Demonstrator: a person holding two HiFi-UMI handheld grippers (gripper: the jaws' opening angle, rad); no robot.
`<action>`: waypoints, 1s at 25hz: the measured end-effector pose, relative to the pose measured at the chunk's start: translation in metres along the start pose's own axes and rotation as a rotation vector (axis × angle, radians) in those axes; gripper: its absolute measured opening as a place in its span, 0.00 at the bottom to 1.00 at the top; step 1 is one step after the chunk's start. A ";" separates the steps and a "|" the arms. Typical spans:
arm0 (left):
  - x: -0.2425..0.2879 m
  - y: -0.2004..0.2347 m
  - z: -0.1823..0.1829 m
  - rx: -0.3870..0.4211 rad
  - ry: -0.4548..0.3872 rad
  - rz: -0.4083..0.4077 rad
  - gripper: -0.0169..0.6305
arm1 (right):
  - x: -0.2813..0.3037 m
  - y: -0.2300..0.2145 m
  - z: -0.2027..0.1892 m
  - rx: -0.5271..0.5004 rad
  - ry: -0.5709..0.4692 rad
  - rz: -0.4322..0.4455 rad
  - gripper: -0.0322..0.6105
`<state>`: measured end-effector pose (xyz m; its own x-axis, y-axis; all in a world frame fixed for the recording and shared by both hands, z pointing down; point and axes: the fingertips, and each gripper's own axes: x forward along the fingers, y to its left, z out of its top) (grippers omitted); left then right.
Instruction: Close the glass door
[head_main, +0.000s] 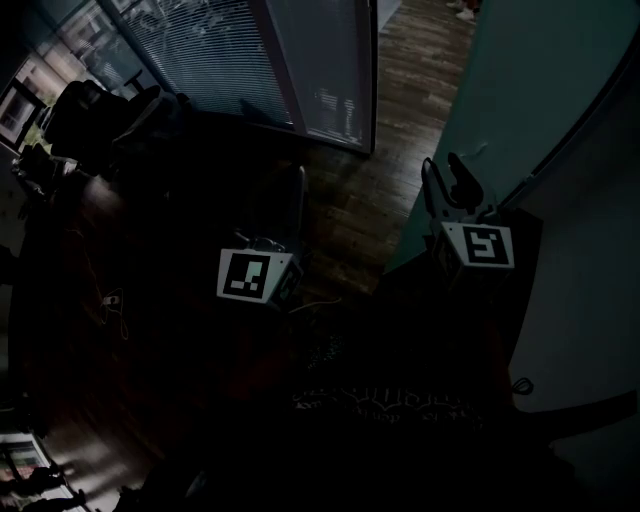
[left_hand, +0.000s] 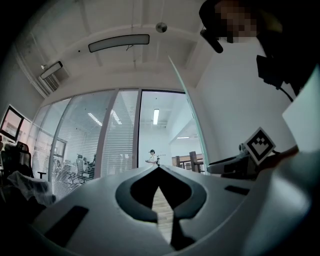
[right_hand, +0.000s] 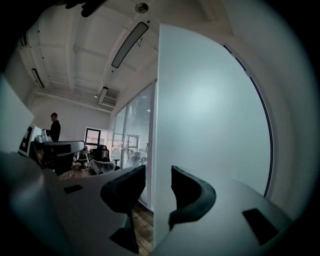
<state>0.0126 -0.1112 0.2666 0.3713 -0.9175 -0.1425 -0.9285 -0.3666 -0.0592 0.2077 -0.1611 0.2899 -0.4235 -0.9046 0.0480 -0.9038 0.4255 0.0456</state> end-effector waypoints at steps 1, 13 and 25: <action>0.005 0.007 0.000 0.002 -0.001 -0.004 0.03 | 0.006 0.001 0.000 0.001 0.001 -0.003 0.28; 0.063 0.080 -0.002 0.005 -0.026 -0.069 0.03 | 0.078 0.011 0.004 -0.001 0.002 -0.070 0.28; 0.103 0.109 -0.019 -0.011 -0.010 -0.094 0.03 | 0.143 0.007 0.007 -0.015 0.002 -0.070 0.28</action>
<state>-0.0507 -0.2487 0.2638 0.4567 -0.8774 -0.1471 -0.8895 -0.4527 -0.0616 0.1408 -0.2874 0.2903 -0.3588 -0.9323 0.0457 -0.9303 0.3611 0.0642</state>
